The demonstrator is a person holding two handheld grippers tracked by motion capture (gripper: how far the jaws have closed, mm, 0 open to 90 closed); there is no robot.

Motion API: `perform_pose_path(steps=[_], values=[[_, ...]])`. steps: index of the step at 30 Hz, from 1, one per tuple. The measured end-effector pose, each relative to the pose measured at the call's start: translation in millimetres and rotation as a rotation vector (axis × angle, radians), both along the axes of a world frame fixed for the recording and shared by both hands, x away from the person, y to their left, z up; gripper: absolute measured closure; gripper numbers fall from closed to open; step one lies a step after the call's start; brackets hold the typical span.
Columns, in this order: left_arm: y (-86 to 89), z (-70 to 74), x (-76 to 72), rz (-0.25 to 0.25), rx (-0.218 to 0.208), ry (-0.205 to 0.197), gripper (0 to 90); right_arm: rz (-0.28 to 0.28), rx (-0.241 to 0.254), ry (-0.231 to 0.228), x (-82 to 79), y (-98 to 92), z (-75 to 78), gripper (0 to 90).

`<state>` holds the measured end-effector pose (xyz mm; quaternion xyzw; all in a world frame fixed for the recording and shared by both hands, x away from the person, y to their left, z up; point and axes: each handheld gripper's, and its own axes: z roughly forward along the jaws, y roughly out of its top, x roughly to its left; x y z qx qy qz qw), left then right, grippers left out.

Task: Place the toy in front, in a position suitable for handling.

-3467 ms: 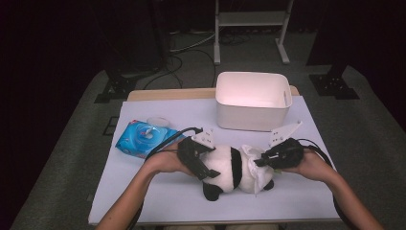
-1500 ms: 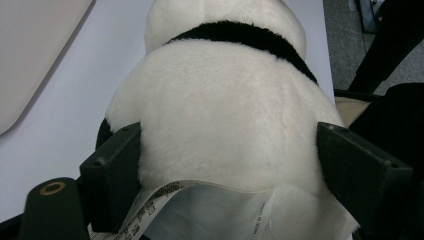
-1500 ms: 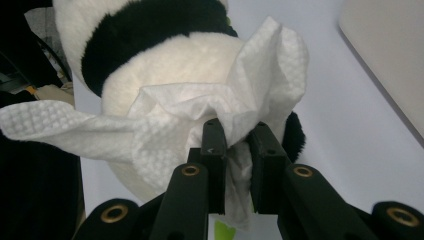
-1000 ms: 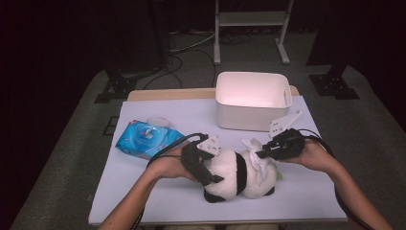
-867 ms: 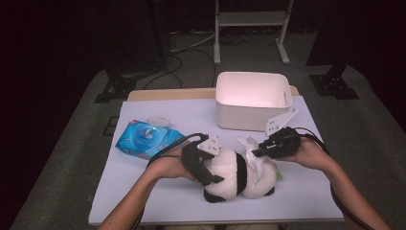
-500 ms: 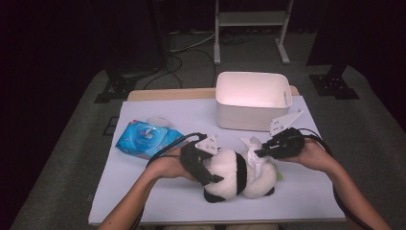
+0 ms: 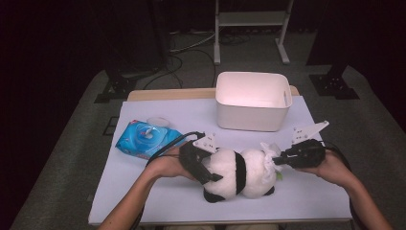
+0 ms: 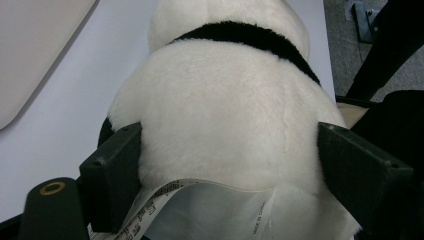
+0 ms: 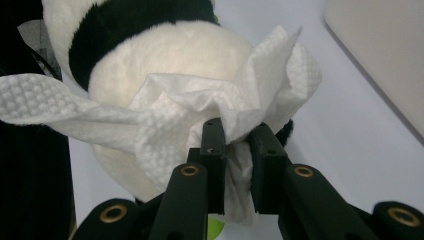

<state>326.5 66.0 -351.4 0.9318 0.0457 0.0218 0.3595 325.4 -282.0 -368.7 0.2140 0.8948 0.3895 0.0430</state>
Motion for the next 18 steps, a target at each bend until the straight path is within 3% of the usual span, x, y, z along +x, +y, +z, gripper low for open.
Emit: perform_pose_path(steps=[9,18], values=[[-2.1,-0.4,1.4,0.009,0.005,0.000,15.7,0.004,-0.010,-0.016,-14.7,-2.6,-2.7,78.2],[-10.4,-0.8,3.3,0.014,0.009,0.003,15.4,0.103,-0.038,-0.049,-19.9,31.3,9.6,78.2]])
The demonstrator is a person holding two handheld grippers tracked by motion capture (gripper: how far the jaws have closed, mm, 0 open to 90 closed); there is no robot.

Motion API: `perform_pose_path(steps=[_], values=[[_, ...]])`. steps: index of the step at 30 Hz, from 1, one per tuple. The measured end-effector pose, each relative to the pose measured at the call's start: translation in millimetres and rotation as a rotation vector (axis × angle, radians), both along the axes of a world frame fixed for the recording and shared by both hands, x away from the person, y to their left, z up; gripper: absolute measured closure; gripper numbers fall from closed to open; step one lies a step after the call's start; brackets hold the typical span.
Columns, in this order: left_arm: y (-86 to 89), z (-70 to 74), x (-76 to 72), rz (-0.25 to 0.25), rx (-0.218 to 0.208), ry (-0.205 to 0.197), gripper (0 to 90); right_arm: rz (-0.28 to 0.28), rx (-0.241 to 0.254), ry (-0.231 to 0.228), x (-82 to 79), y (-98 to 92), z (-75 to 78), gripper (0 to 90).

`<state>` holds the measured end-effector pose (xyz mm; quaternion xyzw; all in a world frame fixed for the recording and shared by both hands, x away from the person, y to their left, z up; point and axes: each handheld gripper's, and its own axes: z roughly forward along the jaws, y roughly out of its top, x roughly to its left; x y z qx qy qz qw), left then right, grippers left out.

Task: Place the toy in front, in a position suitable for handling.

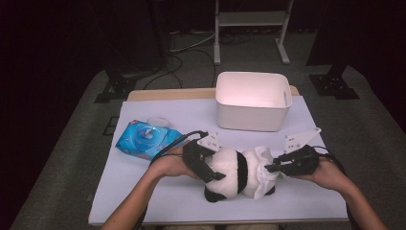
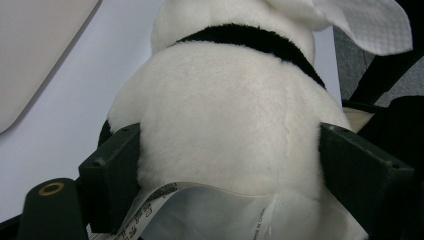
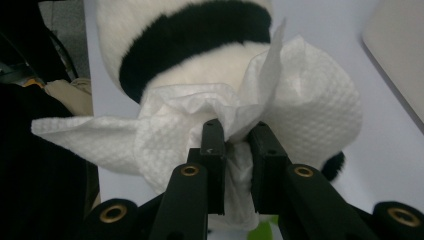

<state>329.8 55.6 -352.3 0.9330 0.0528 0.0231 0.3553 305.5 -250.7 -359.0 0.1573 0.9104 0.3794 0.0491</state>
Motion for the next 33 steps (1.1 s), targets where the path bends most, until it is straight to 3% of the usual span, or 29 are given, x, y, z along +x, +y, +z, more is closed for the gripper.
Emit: perform_pose_path(steps=[14,19,25,33], values=[[-2.5,-0.7,3.3,0.003,-0.011,0.010,14.3,0.088,-0.011,-0.021,2.6,41.1,4.2,78.2],[5.6,6.4,1.6,0.009,-0.031,0.002,12.8,0.081,0.016,0.000,6.4,36.0,3.0,78.2],[19.1,14.5,-2.1,0.007,-0.025,-0.021,12.8,0.060,-0.007,-0.013,5.8,27.8,6.2,77.8],[22.5,8.2,-5.3,-0.005,-0.032,-0.005,12.9,0.024,-0.002,-0.015,3.5,13.5,5.5,77.2]])
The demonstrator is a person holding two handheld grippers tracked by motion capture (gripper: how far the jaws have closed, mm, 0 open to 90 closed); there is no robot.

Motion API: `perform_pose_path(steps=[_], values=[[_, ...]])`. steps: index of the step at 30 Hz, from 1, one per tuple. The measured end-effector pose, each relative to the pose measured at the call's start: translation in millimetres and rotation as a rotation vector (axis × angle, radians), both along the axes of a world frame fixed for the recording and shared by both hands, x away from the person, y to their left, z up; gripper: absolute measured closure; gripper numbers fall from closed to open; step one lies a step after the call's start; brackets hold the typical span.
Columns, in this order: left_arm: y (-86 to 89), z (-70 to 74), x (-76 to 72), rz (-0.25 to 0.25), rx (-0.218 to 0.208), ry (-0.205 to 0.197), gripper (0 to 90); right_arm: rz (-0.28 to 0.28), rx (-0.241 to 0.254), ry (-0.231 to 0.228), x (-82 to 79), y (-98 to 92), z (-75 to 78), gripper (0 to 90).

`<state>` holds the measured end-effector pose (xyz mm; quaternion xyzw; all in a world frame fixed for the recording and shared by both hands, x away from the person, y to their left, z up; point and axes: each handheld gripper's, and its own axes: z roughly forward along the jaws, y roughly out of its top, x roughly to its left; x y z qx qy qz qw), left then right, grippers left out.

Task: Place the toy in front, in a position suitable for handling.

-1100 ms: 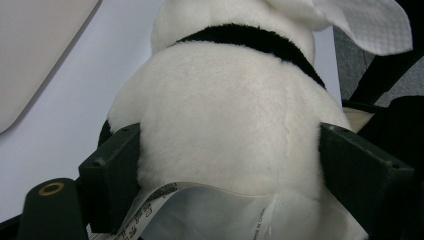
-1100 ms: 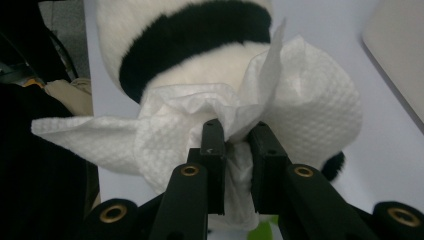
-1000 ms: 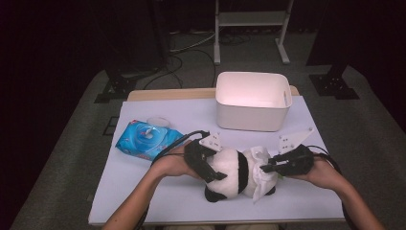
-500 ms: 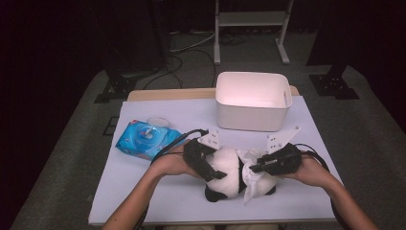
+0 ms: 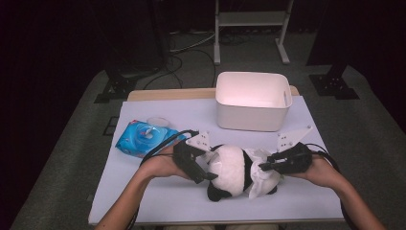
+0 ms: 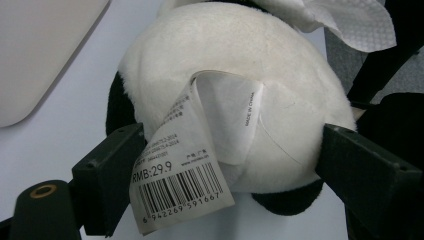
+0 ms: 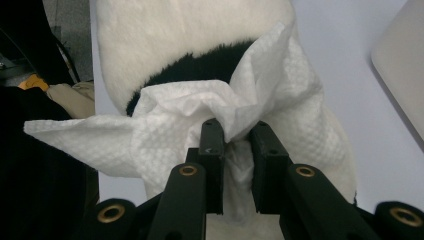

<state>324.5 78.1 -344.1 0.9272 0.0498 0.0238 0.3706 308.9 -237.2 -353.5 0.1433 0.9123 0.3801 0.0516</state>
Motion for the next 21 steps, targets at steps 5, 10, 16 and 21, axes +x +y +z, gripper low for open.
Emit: perform_pose_path(steps=[5,10,16,21], values=[[-9.1,-5.5,-0.2,-0.030,0.001,0.015,13.9,-0.002,-0.010,-0.002,-0.4,-1.6,0.1,77.0],[-14.4,-11.0,0.7,-0.024,0.003,0.007,14.8,-0.009,-0.005,-0.002,1.2,-3.6,-0.2,77.0],[-24.2,-22.2,3.5,-0.016,-0.033,0.009,15.1,-0.006,0.004,-0.009,-0.2,0.5,0.8,77.0],[-31.5,-27.7,7.0,-0.019,-0.079,0.010,15.1,0.010,0.003,-0.011,0.0,8.5,6.1,77.1]])
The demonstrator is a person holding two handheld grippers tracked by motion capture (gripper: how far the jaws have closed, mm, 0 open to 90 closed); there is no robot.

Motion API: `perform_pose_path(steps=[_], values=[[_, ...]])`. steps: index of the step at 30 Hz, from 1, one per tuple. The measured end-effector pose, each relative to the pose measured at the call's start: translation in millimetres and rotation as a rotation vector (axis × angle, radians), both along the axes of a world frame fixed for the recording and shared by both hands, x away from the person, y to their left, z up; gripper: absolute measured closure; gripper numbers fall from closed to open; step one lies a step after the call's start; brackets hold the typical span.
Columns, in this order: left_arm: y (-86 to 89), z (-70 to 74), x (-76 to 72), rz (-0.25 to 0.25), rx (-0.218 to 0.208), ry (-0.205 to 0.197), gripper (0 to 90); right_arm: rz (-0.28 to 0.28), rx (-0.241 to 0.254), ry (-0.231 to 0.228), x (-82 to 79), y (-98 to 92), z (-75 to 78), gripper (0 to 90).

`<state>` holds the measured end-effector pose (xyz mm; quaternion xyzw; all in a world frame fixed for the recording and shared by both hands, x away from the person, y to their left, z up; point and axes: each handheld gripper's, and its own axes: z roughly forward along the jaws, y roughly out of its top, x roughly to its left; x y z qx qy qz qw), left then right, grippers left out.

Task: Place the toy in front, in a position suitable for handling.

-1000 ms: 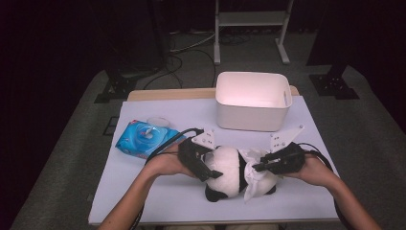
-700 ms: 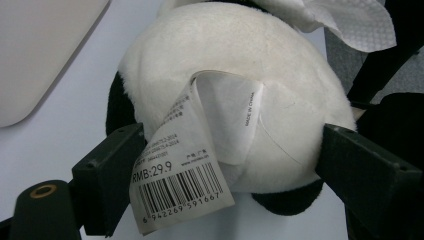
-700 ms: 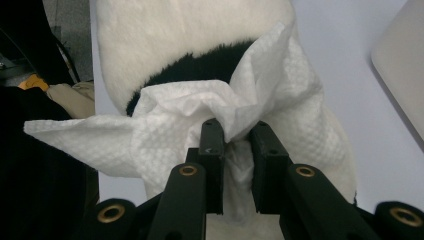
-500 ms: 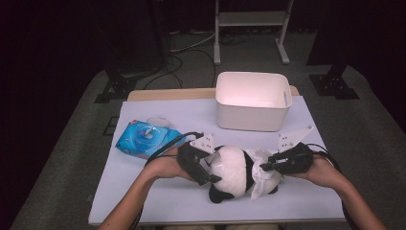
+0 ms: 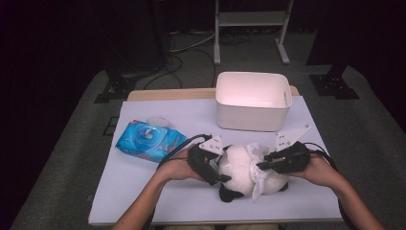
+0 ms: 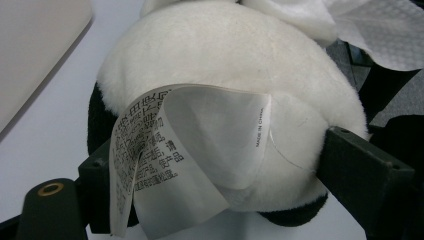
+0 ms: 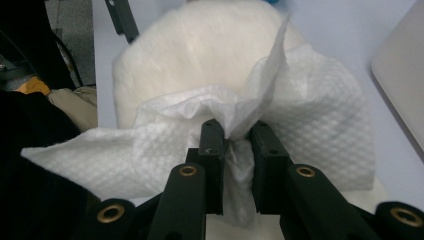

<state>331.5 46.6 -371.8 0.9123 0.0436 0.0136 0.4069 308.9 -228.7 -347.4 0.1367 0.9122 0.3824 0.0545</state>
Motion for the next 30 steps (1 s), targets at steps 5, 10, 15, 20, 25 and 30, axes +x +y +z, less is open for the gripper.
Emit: perform_pose_path(steps=[5,10,15,20,25,30], values=[[-0.9,-1.5,2.2,0.013,-0.009,0.015,15.1,0.030,0.002,-0.011,0.4,13.6,5.7,77.1],[1.2,-2.1,4.3,0.026,0.000,0.023,15.2,0.065,-0.008,-0.030,1.6,32.1,10.1,77.1],[2.9,-3.6,7.1,0.032,0.005,0.031,15.2,0.097,-0.013,-0.039,4.1,50.3,13.4,77.1],[7.2,-3.5,7.6,0.033,0.003,0.032,15.2,0.106,-0.021,-0.054,3.8,57.7,13.6,77.1],[6.9,0.1,5.4,0.009,0.000,0.025,16.9,0.098,-0.019,-0.062,-1.7,48.9,16.2,77.0],[8.9,2.9,5.0,0.005,-0.002,0.026,16.9,0.071,-0.030,-0.059,-8.6,33.7,12.5,77.0]])
